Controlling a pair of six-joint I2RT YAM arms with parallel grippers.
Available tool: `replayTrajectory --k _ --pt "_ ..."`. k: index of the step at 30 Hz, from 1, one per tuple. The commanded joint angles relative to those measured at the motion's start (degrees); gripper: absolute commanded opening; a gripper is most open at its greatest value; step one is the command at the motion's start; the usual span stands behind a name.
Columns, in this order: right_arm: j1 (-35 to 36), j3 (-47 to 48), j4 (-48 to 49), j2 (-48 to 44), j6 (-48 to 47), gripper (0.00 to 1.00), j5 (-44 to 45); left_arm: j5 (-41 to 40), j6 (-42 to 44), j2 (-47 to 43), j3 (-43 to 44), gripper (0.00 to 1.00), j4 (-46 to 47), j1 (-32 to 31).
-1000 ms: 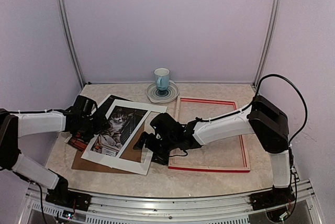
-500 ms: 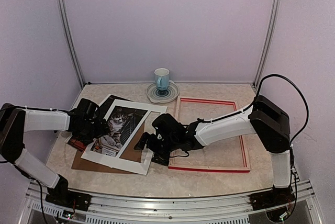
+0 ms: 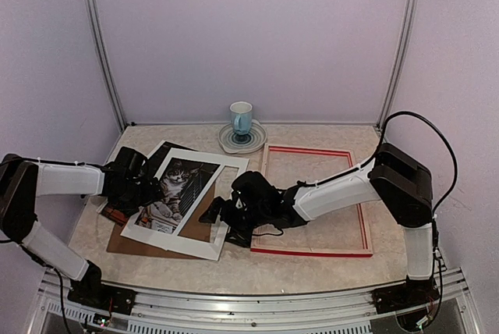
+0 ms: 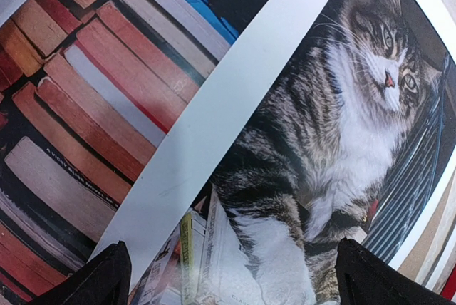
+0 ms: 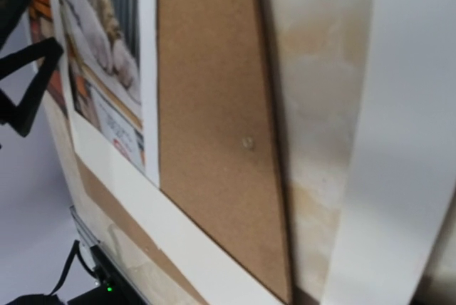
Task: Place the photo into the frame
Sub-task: Pick up the mat board from the photo.
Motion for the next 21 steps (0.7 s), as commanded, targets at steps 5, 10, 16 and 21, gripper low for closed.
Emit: replayTrajectory --k 5,10,16,21 --pt "-0.3 -4.2 5.8 -1.2 0.9 0.99 0.8 1.2 0.5 1.2 -1.1 0.99 -0.1 0.2" --pt "-0.5 -4.9 7.5 -2.2 -0.2 0.99 2.2 1.6 0.6 1.3 -1.1 0.99 -0.1 0.2" --pt "-1.7 -4.9 7.5 -3.4 -2.9 0.97 3.3 1.8 0.6 1.3 -1.2 0.99 0.3 0.2" --pt "-3.3 -5.2 8.9 -3.6 -4.7 0.94 3.8 1.8 0.6 1.2 -1.4 0.99 0.3 0.2"
